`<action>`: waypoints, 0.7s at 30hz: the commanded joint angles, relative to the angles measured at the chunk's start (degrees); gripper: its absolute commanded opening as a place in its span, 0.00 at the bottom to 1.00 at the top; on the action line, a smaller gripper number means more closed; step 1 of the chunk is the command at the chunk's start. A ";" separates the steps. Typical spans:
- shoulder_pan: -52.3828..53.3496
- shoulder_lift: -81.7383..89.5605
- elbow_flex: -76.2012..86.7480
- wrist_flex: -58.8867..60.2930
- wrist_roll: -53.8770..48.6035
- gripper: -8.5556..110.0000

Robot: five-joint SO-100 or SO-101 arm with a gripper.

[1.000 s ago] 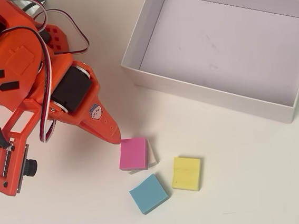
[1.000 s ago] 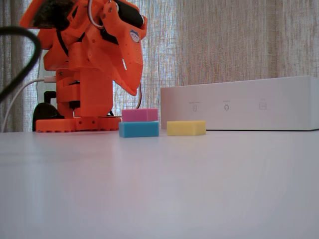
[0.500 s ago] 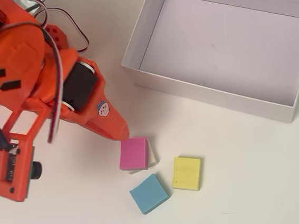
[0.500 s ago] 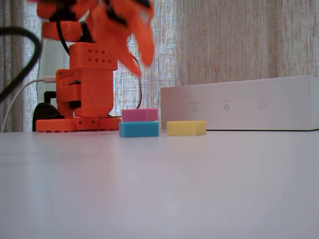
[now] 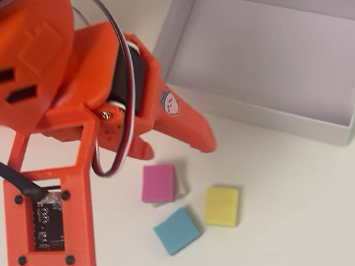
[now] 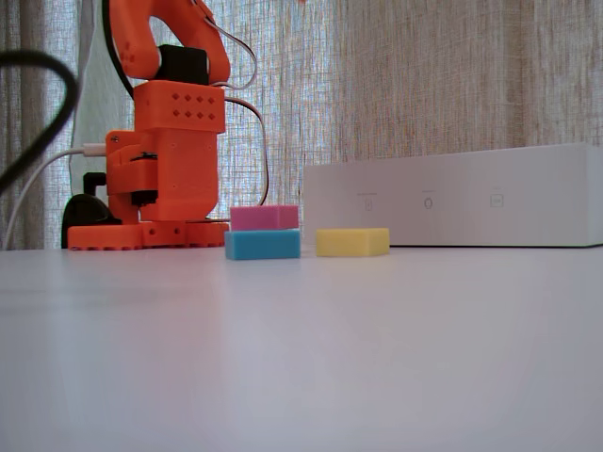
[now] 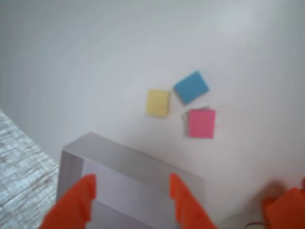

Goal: Grasp the pink cuboid and put it in the bin.

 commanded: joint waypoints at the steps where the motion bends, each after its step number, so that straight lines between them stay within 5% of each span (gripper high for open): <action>1: 0.70 0.53 6.59 0.26 -0.79 0.22; 21: 9.32 0.44 27.33 -15.21 -4.31 0.25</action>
